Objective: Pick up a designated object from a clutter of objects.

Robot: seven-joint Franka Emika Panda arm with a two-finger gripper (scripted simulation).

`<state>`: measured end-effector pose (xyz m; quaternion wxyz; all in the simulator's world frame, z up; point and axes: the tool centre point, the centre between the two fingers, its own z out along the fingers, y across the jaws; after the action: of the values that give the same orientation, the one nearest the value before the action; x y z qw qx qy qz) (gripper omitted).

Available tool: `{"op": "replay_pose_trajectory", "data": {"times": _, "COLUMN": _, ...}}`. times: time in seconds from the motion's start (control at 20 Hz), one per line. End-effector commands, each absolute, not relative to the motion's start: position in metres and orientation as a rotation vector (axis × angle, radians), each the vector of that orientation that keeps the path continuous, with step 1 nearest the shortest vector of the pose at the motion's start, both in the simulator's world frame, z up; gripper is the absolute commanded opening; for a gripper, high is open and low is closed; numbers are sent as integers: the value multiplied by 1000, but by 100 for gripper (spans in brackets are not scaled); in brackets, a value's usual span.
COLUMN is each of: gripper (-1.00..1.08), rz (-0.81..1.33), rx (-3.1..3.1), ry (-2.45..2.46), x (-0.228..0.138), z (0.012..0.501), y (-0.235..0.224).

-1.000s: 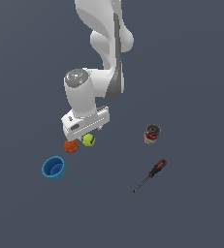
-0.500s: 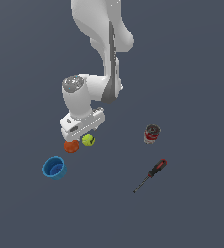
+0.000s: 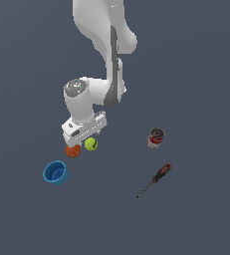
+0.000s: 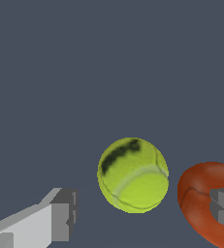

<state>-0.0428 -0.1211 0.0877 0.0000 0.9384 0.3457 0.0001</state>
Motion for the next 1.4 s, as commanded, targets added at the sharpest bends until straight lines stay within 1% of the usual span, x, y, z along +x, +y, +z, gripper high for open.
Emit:
{"op": "replay_pose_trajectory", "data": {"times": 0.0, "gripper": 100, "rz": -1, "rx": 2948, "ry": 1087, "x": -43, "z": 81, "y": -121}}
{"op": "replay_pose_trajectory", "data": {"times": 0.35, "gripper": 100, "rz": 0, "rx": 2946, "ry": 1090, "x": -44, "z": 51, "y": -121}}
{"op": "replay_pose_trajectory", "data": {"times": 0.65, "gripper": 100, "rz": 0, "rx": 2946, "ry": 1091, "x": -44, "z": 41, "y": -121}}
{"op": "replay_pose_trajectory", "data": {"times": 0.7, "gripper": -100, "rz": 0, "rx": 2946, "ry": 1091, "x": -44, "z": 41, "y": -121}}
{"op": "replay_pose_trajectory", "data": {"times": 1.35, "gripper": -100, "rz": 2, "rx": 2946, "ry": 1089, "x": -43, "z": 44, "y": -121}}
